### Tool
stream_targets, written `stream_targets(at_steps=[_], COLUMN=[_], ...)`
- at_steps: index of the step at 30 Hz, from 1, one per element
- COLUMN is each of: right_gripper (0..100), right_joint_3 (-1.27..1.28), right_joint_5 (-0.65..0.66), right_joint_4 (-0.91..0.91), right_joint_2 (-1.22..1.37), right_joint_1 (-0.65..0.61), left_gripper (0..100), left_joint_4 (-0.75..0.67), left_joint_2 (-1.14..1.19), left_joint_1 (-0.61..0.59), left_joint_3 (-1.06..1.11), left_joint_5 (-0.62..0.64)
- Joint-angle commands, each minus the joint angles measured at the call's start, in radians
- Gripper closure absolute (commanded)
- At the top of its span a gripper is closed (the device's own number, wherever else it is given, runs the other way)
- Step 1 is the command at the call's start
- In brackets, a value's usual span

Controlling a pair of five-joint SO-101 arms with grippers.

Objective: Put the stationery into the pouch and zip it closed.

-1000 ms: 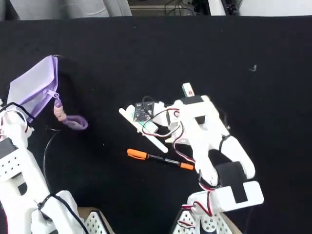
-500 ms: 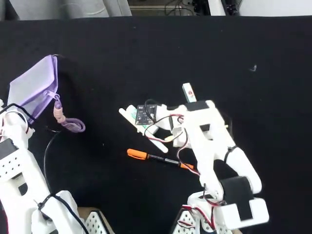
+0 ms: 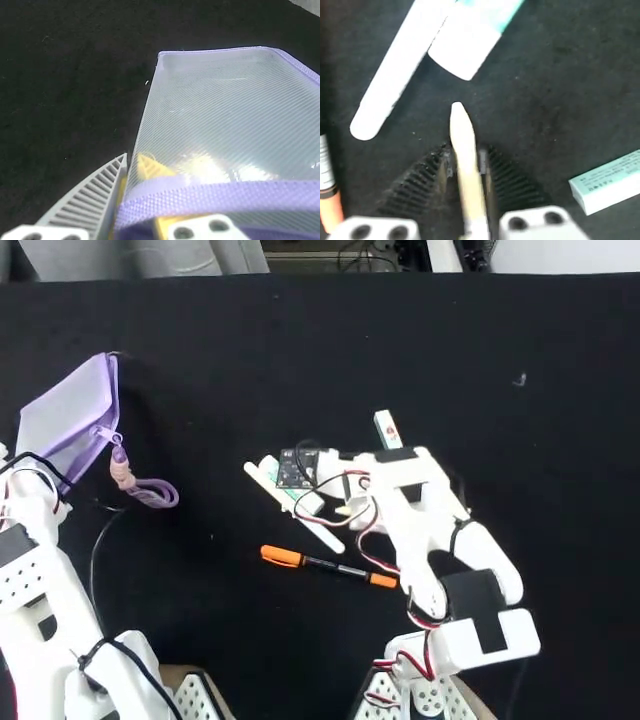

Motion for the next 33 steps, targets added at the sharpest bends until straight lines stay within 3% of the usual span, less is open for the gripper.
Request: stream_targets(at_steps=[1, 7, 21, 28, 33], right_gripper=[97.2, 98.7, 98.7, 98.7, 98.7], right_joint_3=[-0.068, -0.177, -0.168, -0.047, 0.065], right_joint_5=[-0.066, -0.213, -0.368, -0.374, -0.554], right_joint_4=[-0.008, -0.008, -0.017, -0.184, -0.367], right_joint_2=[-0.001, -0.079, -0.688, -0.975, -1.133], right_joint_1=[0.000, 0.006, 0.002, -0.002, -0.018], left_gripper=[97, 97, 97, 97, 97], left_joint_4=[-0.003, 0.021, 0.448, 0.535, 0.543], left_joint_2=[-0.009, -0.009, 0.003, 0.003, 0.044], left_joint_1=[0.038, 0.170, 0.515, 0.677, 0.751], left_joint_3=[-0.004, -0.056, -0.582, -0.674, -0.664], left_joint_5=[0.011, 0.009, 0.009, 0.018, 0.057])
